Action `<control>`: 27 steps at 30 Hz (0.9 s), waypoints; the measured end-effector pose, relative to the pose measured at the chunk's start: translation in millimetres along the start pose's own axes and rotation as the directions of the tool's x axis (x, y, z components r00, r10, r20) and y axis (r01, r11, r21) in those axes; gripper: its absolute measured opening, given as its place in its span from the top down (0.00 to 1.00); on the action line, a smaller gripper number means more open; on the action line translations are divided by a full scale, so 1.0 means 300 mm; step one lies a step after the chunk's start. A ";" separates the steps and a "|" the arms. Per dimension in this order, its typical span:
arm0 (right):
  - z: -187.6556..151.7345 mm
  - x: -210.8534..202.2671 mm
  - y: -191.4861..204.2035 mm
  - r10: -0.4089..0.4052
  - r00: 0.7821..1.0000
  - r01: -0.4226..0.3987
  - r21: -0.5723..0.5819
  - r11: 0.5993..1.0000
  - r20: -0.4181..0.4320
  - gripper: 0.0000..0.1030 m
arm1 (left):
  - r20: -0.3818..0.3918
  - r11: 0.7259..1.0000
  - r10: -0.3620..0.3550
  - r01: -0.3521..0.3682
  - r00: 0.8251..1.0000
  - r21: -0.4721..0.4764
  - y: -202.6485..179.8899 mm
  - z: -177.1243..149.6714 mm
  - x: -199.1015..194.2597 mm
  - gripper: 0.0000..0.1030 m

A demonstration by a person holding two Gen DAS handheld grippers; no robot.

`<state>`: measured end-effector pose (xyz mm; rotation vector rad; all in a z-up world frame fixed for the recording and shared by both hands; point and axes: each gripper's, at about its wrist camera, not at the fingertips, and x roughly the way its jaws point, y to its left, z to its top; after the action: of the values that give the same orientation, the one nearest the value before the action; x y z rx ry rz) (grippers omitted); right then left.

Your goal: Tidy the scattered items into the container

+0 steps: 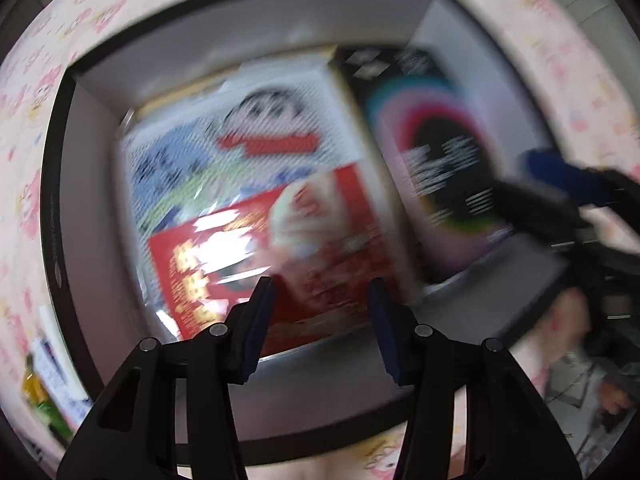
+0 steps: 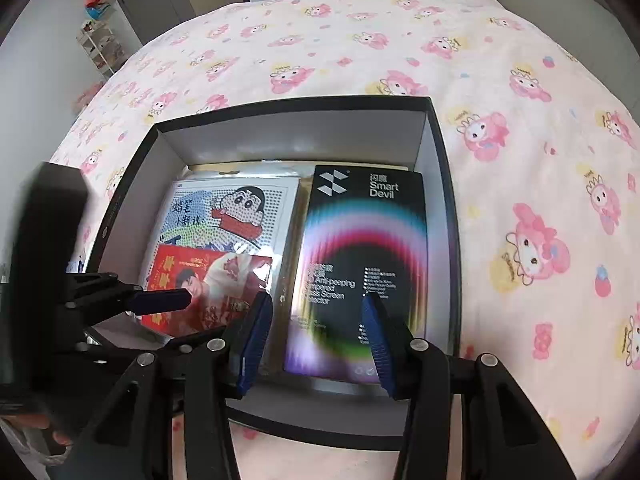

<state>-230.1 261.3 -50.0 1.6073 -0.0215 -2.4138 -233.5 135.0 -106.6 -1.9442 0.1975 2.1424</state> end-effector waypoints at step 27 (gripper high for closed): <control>0.072 -0.050 -0.190 -0.073 0.995 0.069 0.065 0.996 0.071 0.59 | 0.162 0.979 -0.100 0.126 0.982 -0.162 -0.178 0.549 0.017 0.66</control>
<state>-255.2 317.1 -35.9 1.5702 -0.0537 -2.5491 -377.9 229.4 -91.2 -1.8170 -0.1276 2.2856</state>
